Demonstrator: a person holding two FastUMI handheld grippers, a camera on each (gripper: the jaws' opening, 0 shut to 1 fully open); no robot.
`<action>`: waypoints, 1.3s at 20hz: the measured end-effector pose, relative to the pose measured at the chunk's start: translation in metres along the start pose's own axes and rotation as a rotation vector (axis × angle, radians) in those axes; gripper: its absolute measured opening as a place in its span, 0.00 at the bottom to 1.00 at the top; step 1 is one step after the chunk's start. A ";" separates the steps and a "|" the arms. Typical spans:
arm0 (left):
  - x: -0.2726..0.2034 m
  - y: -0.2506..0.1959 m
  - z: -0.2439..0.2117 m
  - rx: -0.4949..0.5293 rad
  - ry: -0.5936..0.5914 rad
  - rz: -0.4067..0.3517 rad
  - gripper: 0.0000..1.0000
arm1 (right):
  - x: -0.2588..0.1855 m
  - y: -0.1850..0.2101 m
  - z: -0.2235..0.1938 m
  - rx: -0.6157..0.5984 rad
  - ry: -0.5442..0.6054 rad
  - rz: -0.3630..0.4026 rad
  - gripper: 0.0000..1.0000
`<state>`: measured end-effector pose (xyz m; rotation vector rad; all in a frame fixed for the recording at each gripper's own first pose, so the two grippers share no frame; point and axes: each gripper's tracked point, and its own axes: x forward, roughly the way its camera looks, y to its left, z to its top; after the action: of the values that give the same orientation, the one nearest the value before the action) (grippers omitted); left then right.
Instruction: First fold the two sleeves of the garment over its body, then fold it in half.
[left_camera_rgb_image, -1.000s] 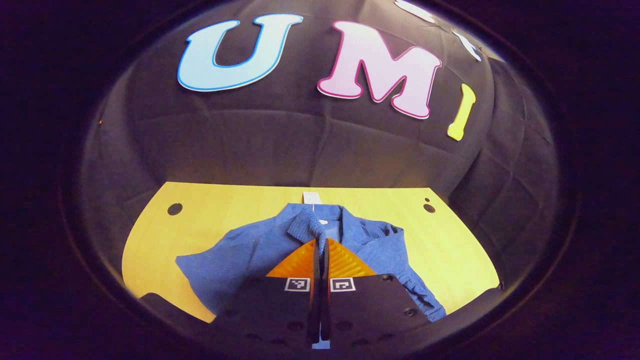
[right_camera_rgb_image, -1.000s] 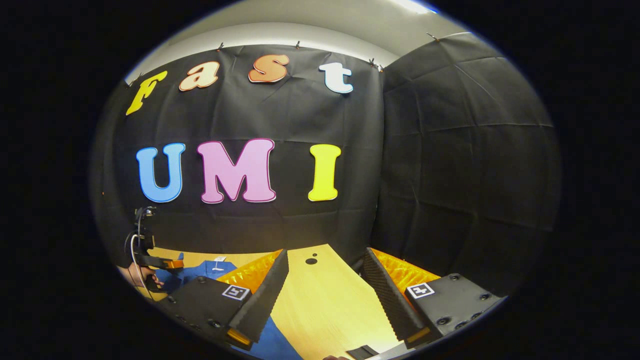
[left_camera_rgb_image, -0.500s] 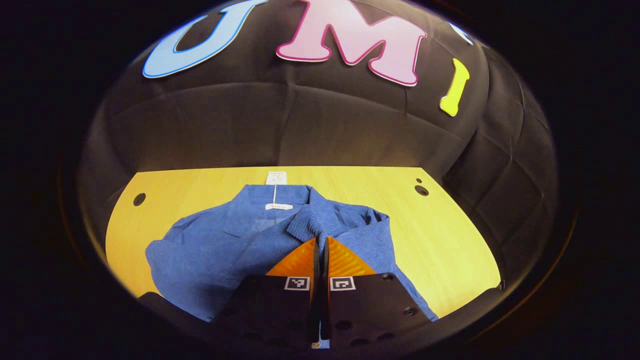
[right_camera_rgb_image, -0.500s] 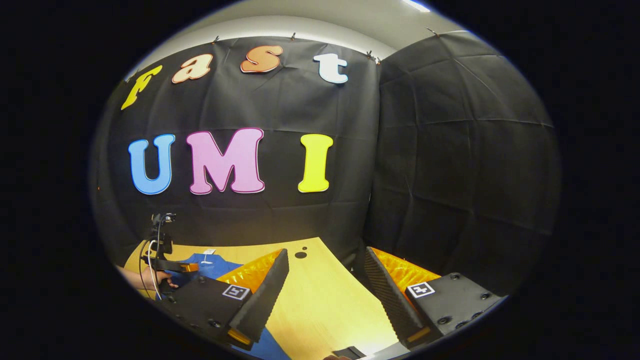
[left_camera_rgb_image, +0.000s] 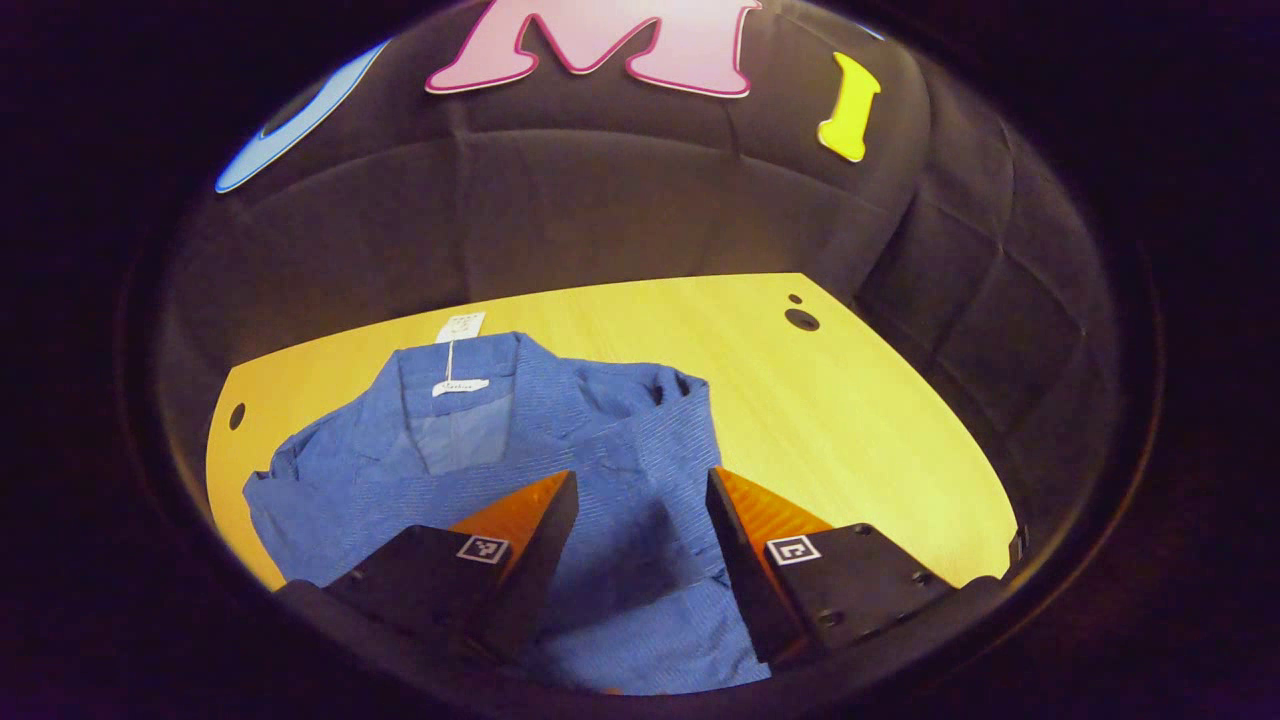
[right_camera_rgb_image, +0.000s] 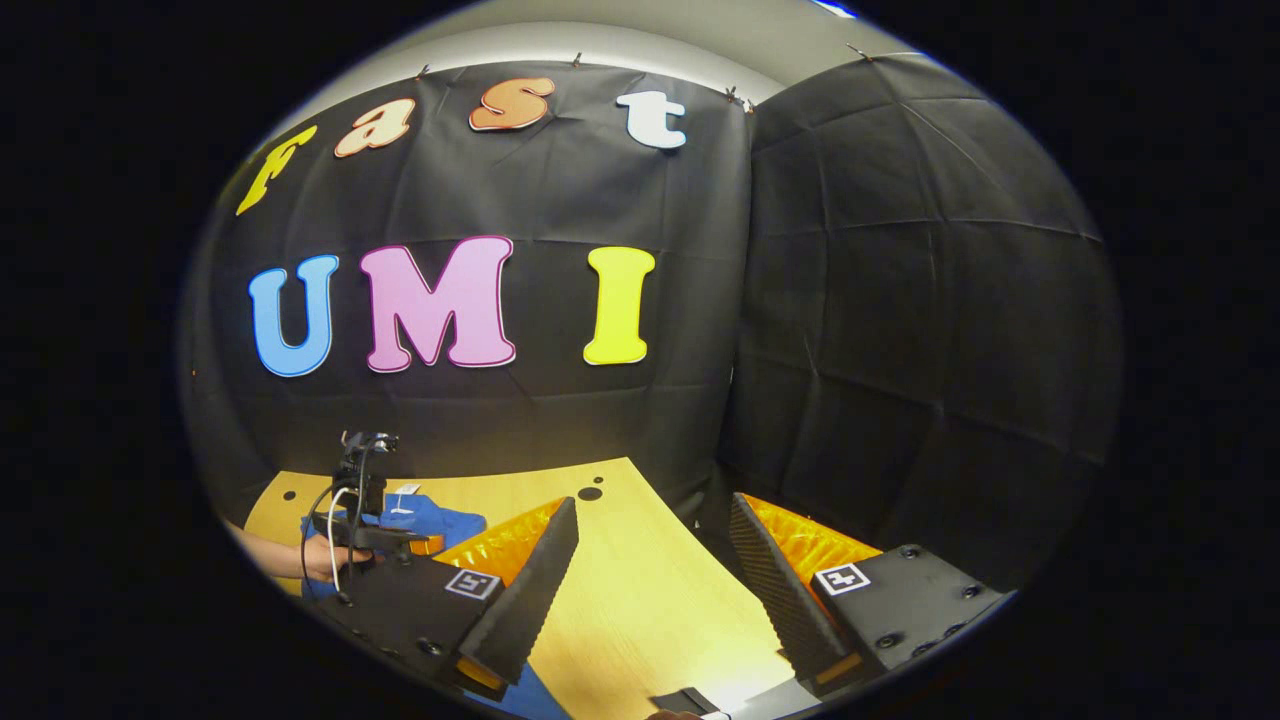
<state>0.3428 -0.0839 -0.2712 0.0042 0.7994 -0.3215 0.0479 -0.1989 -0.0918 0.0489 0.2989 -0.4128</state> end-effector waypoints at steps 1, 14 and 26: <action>-0.006 -0.015 0.005 0.013 -0.024 -0.043 0.81 | 0.002 -0.001 -0.007 0.002 0.014 0.003 0.98; -0.219 0.073 -0.110 -0.112 -0.176 0.180 0.83 | -0.003 0.076 -0.128 0.021 0.276 0.255 0.98; -0.301 0.150 -0.345 -0.409 0.236 0.311 0.83 | -0.067 0.126 -0.302 0.109 0.945 0.345 0.99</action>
<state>-0.0528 0.1860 -0.3179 -0.2187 1.0711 0.1437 -0.0430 -0.0251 -0.3623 0.4022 1.1801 -0.0334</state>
